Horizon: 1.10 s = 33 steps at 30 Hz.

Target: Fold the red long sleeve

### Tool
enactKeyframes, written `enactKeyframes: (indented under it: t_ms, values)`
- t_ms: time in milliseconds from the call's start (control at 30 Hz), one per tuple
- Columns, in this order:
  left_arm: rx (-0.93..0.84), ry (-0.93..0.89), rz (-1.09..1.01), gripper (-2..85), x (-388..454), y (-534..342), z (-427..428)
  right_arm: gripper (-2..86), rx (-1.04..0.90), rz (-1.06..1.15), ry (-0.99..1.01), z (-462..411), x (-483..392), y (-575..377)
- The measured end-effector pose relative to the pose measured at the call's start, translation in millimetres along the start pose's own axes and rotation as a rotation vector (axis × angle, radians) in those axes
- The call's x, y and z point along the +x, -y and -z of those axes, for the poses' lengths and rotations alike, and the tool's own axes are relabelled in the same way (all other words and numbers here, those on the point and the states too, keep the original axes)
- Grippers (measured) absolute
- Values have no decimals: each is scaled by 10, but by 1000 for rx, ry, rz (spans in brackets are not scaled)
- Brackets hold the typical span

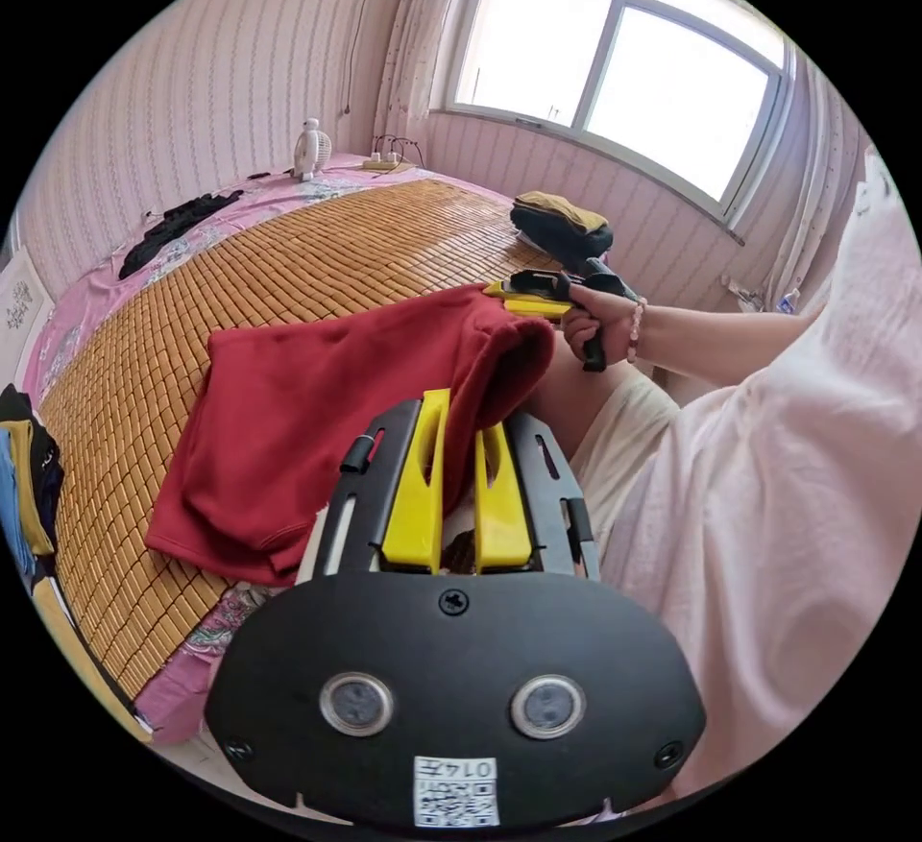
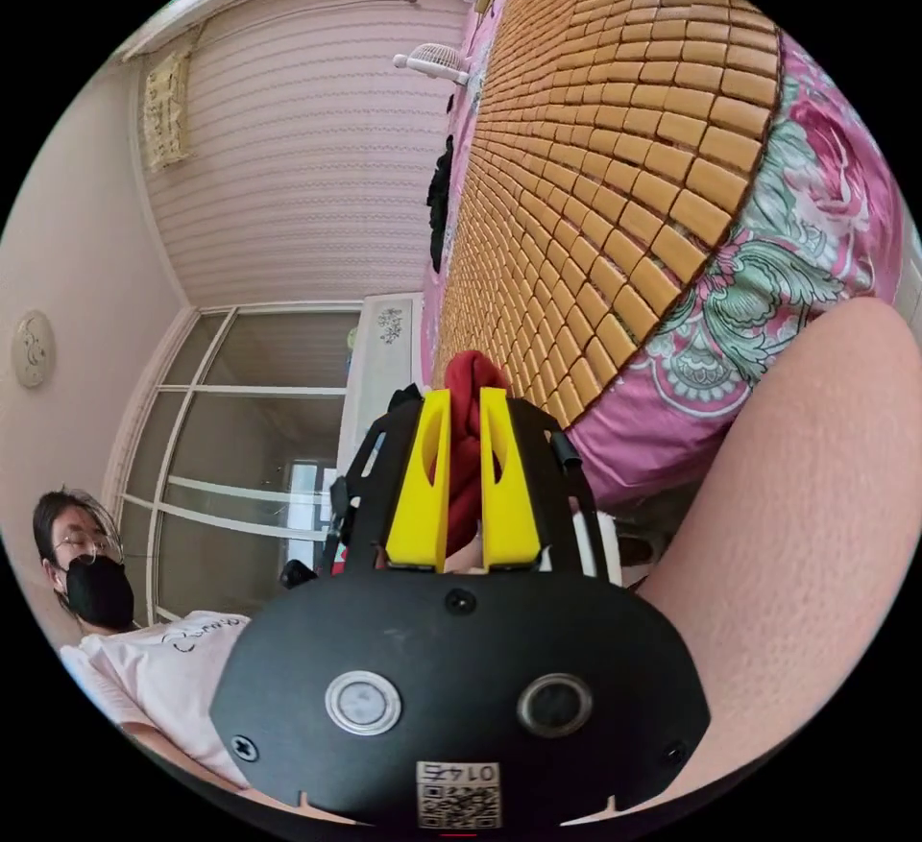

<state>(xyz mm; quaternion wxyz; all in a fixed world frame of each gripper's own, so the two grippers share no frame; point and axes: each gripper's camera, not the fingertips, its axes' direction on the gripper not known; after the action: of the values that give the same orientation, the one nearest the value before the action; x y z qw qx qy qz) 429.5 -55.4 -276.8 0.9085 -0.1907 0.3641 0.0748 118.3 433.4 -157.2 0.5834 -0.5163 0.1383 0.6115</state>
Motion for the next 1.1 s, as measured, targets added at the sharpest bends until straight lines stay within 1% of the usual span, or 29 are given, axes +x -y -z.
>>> enactKeyframes:
  t_ms: [100,233,333,400,433,467,500,533,600,667,733,767,833,900,967,1000,1033,1100]
  values:
    - [80,-77,41,44,-42,-39,127,32,70,121,19,331,-367,-41]
    - [152,-163,167,46,-224,-144,167,22,62,254,-47,386,-863,42]
    - [164,-121,249,47,-409,-293,251,16,-43,383,-78,-148,-1321,260]
    - [185,-72,314,47,-557,-446,354,13,-166,444,-75,-845,-1597,485]
    - [184,-38,365,48,-671,-557,407,12,-201,444,-82,-1047,-1649,541]
    - [174,-19,399,48,-738,-615,423,10,-274,444,-120,-1472,-1740,632]
    - [137,18,485,47,-886,-729,438,6,-328,464,-185,-1890,-1822,684]
    - [87,51,564,46,-1032,-833,429,5,-352,476,-231,-2093,-1853,699]
    - [35,105,658,44,-1228,-985,386,4,-414,518,-385,-2794,-1891,735]
    - [-2,126,717,44,-1390,-1106,314,7,-466,519,-437,-3125,-1898,765]
    - [-40,179,776,47,-1554,-1208,253,13,-462,555,-409,-3233,-2021,761]
    - [-42,188,784,48,-1585,-1224,252,20,-450,600,-384,-3231,-2148,736]
    - [-38,189,816,56,-1702,-1284,254,36,-457,678,-398,-3204,-2343,666]
    - [-31,179,830,59,-1783,-1339,231,70,-463,821,-497,-3157,-2526,520]
    - [-21,162,873,63,-1878,-1409,191,113,-476,900,-555,-3151,-2547,467]
    - [-5,137,906,66,-1939,-1451,177,142,-481,919,-586,-3184,-2514,495]
    - [18,125,934,69,-1984,-1492,178,149,-484,917,-602,-3215,-2490,527]
    - [62,165,948,77,-2006,-1555,196,169,-525,880,-640,-3446,-2402,717]
